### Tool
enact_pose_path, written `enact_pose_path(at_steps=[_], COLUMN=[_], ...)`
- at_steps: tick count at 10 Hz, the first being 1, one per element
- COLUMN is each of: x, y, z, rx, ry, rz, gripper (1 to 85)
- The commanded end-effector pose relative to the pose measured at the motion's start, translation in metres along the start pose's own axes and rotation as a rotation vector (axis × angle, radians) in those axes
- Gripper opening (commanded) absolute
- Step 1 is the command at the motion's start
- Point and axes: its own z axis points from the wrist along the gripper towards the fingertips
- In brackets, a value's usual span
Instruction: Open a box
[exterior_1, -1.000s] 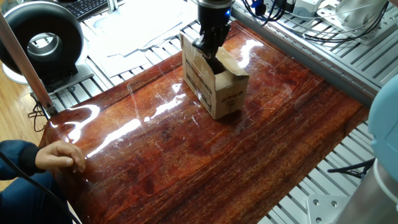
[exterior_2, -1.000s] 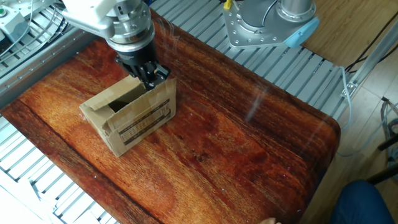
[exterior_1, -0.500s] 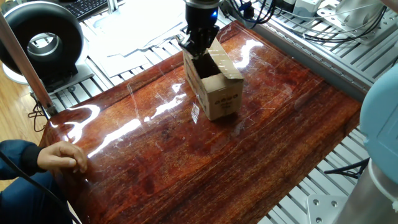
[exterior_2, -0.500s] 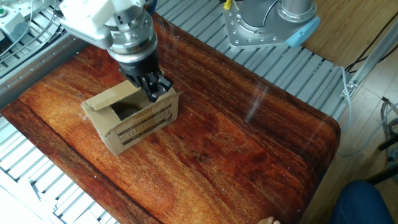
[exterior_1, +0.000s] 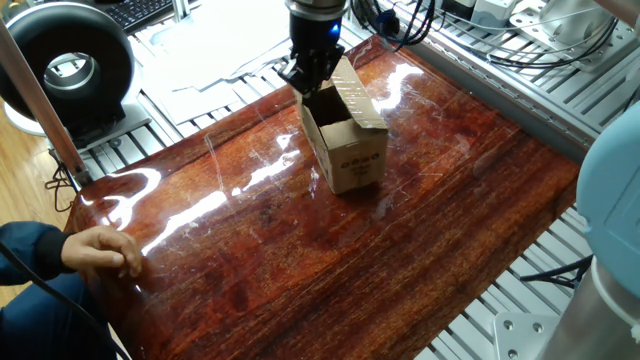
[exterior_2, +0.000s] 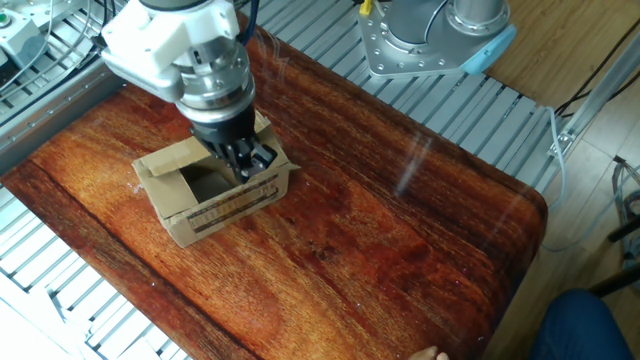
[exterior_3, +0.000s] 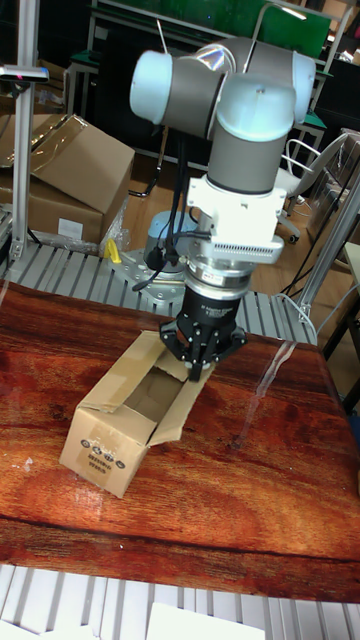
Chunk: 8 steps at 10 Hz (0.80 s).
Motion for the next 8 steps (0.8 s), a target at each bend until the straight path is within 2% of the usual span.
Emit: enact_pose_path(at_steps=[1,2,8], x=[-0.012,-0.013,-0.024], y=[0.002,-0.001,0.002], z=[0.006,0.006,0.022], rx=[-0.001,0.010,0.010], ry=[-0.035,-0.038,-0.074], rz=[0.004,-0.002,0.005], gripper=[1.0,1.0,1.0])
